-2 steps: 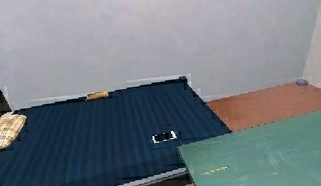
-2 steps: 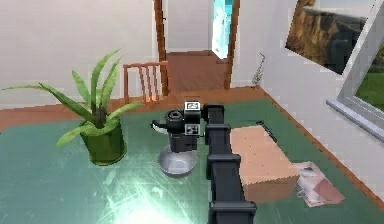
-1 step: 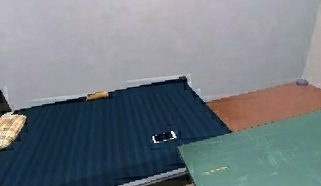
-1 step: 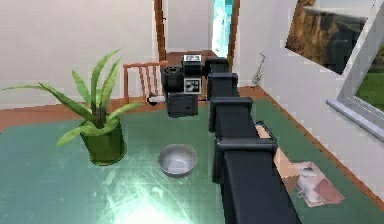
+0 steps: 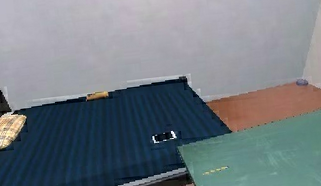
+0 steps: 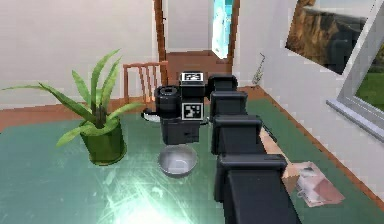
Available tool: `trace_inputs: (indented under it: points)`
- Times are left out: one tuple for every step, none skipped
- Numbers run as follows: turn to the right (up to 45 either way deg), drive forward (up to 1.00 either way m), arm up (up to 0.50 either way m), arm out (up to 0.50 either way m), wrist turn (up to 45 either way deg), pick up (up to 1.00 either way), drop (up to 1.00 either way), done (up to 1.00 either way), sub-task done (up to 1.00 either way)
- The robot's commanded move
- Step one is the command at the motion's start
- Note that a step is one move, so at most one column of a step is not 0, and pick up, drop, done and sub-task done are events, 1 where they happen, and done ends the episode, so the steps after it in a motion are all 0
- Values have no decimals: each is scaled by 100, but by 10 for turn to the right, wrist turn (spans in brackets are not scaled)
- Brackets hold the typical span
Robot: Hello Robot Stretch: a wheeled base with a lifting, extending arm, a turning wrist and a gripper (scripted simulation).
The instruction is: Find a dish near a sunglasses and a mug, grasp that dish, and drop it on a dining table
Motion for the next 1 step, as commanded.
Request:
trace_inputs:
  points:
    - [0,0,0,0,0,0,0,100,0]
